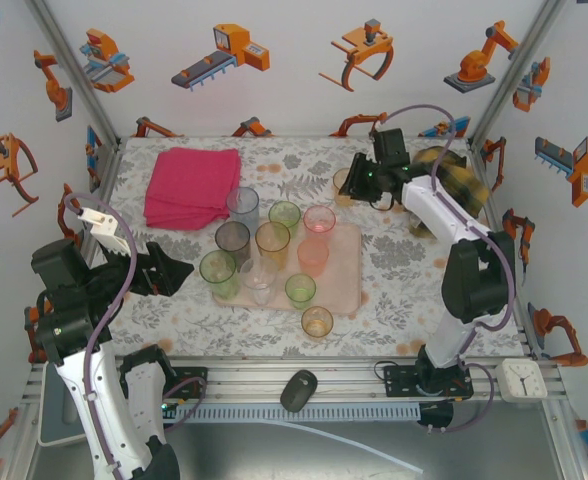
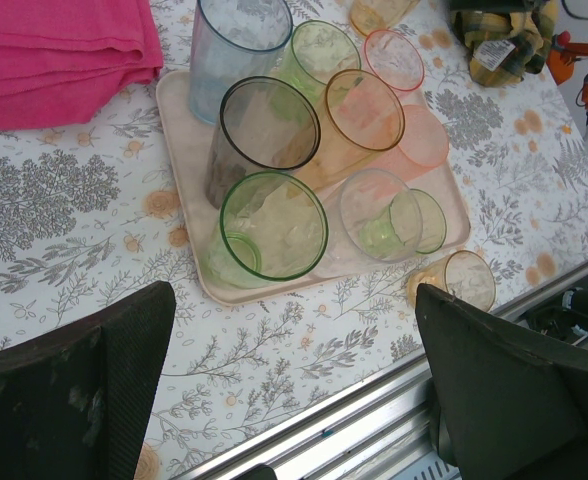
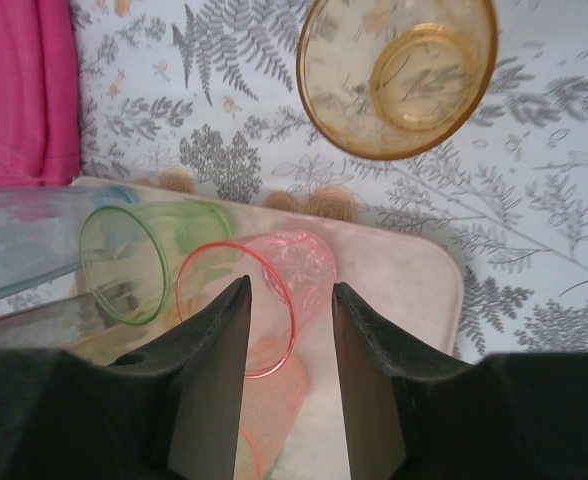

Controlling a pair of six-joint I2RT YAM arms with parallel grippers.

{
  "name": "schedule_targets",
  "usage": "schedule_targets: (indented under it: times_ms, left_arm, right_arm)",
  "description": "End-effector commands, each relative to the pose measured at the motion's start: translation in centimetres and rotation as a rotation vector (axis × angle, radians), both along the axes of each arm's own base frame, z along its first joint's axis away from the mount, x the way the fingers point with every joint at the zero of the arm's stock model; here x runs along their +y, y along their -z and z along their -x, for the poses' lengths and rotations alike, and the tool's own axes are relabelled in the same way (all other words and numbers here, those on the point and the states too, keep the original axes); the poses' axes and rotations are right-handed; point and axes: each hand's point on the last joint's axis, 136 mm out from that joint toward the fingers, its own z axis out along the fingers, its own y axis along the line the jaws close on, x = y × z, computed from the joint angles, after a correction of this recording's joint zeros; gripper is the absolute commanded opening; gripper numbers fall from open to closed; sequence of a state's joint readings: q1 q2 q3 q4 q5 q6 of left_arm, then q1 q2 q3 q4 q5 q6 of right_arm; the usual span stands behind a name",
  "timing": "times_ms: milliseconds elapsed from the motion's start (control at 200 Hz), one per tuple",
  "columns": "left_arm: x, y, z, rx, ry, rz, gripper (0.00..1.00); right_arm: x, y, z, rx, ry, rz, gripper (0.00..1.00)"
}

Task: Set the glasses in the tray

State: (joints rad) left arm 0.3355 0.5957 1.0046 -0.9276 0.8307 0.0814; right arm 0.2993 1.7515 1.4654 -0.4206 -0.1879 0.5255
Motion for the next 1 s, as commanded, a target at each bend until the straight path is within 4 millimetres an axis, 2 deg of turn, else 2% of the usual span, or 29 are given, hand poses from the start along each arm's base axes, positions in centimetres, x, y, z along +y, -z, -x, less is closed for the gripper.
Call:
schedule_targets:
  times_ms: [0, 300, 466, 996]
  left_arm:
    - [0.0, -0.5, -0.1, -0.020, 0.003, -0.005, 0.97]
    - [0.2, -0.4, -0.4, -0.008, -0.001, -0.006, 0.97]
    - [0.4, -0.3, -0.6, -0.002, -0.005, -0.006, 0.97]
    - [0.9, 0.1, -0.9, 0.017, -0.028, 0.005, 0.97]
  right_arm:
    - [-2.1, -1.5, -0.8, -0.038, 0.026, 0.107, 0.40]
    - [-3.9, -1.3, -3.5, -0.042, 0.049, 0.169, 0.40]
    - [-4.6, 0.0, -5.0, -0.023, 0.056, 0.195, 0.40]
    - [-4.7, 4.4, -8.1, 0.033, 0.044, 0.233, 0.39]
